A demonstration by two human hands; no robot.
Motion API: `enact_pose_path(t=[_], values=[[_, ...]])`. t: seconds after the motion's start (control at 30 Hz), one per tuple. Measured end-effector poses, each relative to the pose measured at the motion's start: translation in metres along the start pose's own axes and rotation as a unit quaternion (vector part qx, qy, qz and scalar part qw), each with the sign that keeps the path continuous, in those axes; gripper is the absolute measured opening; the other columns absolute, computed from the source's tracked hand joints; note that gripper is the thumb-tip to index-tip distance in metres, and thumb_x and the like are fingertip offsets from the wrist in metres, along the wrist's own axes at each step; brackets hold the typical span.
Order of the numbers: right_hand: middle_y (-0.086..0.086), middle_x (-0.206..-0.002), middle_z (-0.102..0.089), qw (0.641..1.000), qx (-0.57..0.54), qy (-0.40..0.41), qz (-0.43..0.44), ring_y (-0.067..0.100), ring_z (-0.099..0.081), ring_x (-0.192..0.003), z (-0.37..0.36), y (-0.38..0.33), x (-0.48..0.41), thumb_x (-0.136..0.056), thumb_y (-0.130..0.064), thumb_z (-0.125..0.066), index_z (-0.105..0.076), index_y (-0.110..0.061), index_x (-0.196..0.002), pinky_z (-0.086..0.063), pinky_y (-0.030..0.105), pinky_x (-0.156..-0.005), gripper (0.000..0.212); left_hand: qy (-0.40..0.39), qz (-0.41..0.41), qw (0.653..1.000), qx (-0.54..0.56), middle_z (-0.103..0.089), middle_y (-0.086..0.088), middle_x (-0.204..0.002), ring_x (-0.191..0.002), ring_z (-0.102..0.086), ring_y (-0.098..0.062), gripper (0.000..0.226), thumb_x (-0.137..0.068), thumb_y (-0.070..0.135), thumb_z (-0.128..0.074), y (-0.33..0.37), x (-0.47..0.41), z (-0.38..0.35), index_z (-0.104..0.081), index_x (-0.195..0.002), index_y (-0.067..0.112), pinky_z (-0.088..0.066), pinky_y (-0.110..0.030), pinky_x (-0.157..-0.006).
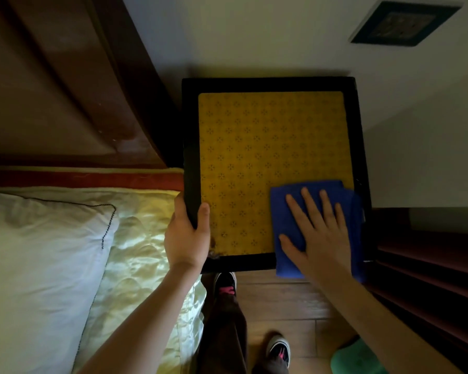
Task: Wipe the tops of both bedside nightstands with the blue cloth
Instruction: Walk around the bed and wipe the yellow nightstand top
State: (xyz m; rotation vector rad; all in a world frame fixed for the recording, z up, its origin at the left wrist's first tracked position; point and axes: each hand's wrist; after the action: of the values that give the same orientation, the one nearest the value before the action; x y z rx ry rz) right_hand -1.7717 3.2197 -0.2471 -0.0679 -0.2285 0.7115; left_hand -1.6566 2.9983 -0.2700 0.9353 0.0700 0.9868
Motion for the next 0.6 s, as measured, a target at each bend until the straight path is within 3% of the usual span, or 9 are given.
enact_pose_path(t=[0.17,0.3,0.4,0.5,0.6], values=[[-0.001,-0.161,-0.023,0.998,0.005,0.031,0.051,0.030,-0.016,-0.149,0.016,-0.036,-0.147,-0.092,-0.062,-0.031,-0.022,-0.033,-0.153,-0.011,0.050,-0.120,0.068,0.006,0.004,1.000,-0.004,-0.064,-0.002,-0.078,-0.060,-0.062,-0.021,0.039,-0.091,0.055,-0.040,-0.003,-0.001,-0.001,-0.043,-0.120,0.029,-0.038,-0.025,-0.046],[-0.001,-0.163,-0.016,0.998,0.009,0.011,0.069,0.030,-0.008,-0.150,0.027,-0.072,-0.229,-0.089,-0.064,-0.026,-0.016,-0.034,-0.153,-0.004,0.050,-0.121,0.072,-0.002,0.006,1.000,0.002,-0.063,-0.003,-0.074,-0.055,-0.061,-0.019,0.033,-0.093,0.053,-0.040,-0.001,0.000,-0.001,-0.043,-0.118,0.031,-0.036,-0.024,-0.045],[-0.002,-0.163,-0.016,0.994,0.013,0.011,0.109,0.031,-0.008,-0.150,0.024,-0.079,-0.216,-0.089,-0.063,-0.026,-0.017,-0.035,-0.153,-0.004,0.049,-0.121,0.071,0.001,0.010,1.000,0.003,-0.063,-0.002,-0.075,-0.058,-0.061,-0.019,0.032,-0.094,0.052,-0.040,0.000,0.001,0.000,-0.044,-0.117,0.030,-0.036,-0.025,-0.047],[-0.004,-0.162,-0.019,0.983,0.014,0.003,0.185,0.030,-0.011,-0.150,0.014,-0.068,-0.149,-0.090,-0.060,-0.032,-0.020,-0.036,-0.152,-0.008,0.050,-0.121,0.067,0.012,0.023,1.000,0.015,-0.063,-0.001,-0.079,-0.067,-0.062,-0.025,0.034,-0.093,0.051,-0.036,0.002,0.002,0.001,-0.047,-0.118,0.030,-0.039,-0.031,-0.051],[-0.005,-0.162,-0.017,0.978,0.023,-0.023,0.204,0.027,-0.010,-0.150,0.003,-0.052,-0.066,-0.089,-0.058,-0.038,-0.020,-0.036,-0.152,-0.010,0.052,-0.120,0.069,0.019,0.030,0.999,0.015,-0.067,-0.004,-0.086,-0.075,-0.063,-0.027,0.037,-0.092,0.051,-0.033,0.002,0.002,0.000,-0.048,-0.118,0.030,-0.046,-0.036,-0.058]])
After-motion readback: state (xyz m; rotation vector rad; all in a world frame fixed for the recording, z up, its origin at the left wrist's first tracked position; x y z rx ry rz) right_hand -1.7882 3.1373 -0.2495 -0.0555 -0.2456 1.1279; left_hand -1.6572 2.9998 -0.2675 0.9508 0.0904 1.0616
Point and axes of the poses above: each hand's wrist, its own x-axis away from the middle knuckle, its own z-axis out of the back of the hand, y = z × x
